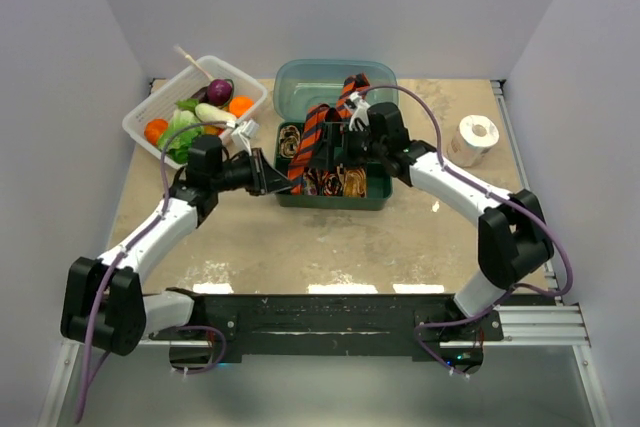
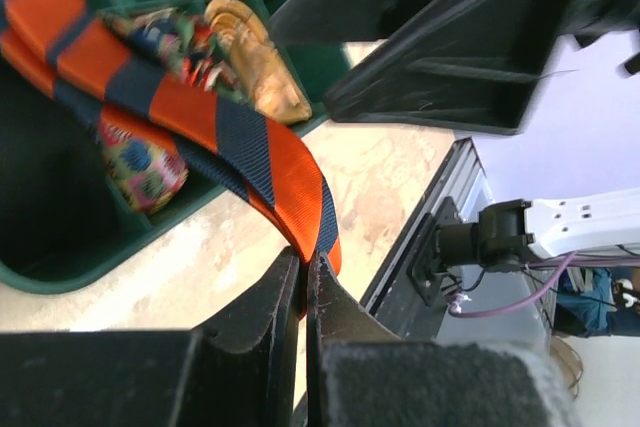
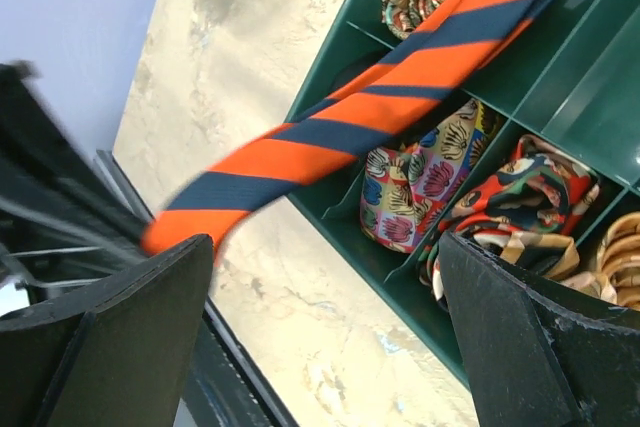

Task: Roll the ties
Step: Pick up the tie from the bin.

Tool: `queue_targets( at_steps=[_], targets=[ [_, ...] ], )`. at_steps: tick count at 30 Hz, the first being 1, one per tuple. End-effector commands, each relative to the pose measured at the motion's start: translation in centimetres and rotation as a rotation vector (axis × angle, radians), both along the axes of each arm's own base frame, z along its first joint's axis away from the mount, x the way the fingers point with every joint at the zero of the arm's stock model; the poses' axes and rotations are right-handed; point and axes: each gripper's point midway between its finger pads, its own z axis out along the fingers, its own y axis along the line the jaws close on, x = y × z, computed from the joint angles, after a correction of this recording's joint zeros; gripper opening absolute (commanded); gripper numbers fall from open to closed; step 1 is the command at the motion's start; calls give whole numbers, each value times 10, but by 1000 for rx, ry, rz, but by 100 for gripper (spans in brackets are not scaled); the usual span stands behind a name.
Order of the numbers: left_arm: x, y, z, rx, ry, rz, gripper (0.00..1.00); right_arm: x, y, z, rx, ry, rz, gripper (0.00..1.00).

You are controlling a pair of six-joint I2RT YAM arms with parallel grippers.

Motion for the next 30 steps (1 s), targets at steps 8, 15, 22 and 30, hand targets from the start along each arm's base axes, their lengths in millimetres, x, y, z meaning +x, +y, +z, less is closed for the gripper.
queue_targets(
  at_steps=[8,15,22,30],
  targets=[
    [7,8,168,114,-394,-60,0,11,-46,76,118,-122,-338,99],
    [-37,3,227,34,-548,-207,0,25,-60,63,150,-47,-372,99],
    [-92,4,278,-24,-749,-373,0,36,-54,42,247,65,-419,99],
    [-144,9,318,-105,-905,-483,0,51,-41,33,358,158,-434,99]
  ],
)
